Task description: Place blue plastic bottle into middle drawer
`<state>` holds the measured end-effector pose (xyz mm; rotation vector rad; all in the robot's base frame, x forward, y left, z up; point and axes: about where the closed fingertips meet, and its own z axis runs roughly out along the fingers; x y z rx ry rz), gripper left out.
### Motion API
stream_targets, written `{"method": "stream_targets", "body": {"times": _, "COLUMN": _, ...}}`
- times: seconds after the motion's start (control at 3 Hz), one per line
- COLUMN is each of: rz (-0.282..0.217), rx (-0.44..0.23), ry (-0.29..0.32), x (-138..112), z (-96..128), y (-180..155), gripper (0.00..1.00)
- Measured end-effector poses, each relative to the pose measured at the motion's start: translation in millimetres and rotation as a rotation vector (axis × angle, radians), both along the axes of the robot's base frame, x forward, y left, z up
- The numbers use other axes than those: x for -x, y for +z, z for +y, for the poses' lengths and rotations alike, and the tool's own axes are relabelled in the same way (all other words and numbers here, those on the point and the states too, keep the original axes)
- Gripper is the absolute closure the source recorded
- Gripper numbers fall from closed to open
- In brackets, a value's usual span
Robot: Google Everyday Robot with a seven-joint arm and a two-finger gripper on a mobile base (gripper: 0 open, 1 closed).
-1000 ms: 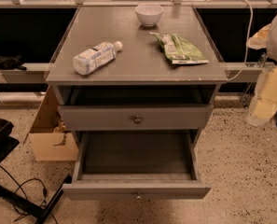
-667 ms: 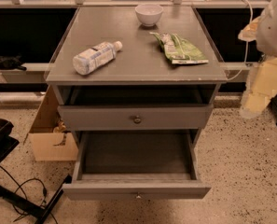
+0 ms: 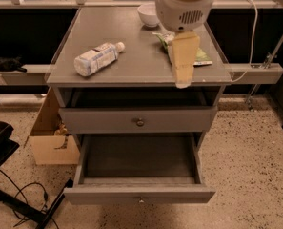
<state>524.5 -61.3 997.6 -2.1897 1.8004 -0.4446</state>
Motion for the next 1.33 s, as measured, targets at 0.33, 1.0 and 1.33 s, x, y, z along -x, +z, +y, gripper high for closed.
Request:
{"method": "stream_targets", "body": {"times": 0.33, "rz": -0.065, "rx": 0.118, "ry": 0.130, "x": -37, "z": 66, "y": -6, "gripper": 0.00}}
{"method": "stream_targets", "body": {"times": 1.0, "rz": -0.134, "rx": 0.280, "ry": 0.322, "x": -98, "z": 168, "y": -29, "gripper": 0.00}}
{"method": "stream_targets", "body": {"times": 1.33, "rz": -0.146, "rx": 0.277, "ry": 0.336, "x": -101, "z": 176, "y": -30, "gripper": 0.00}}
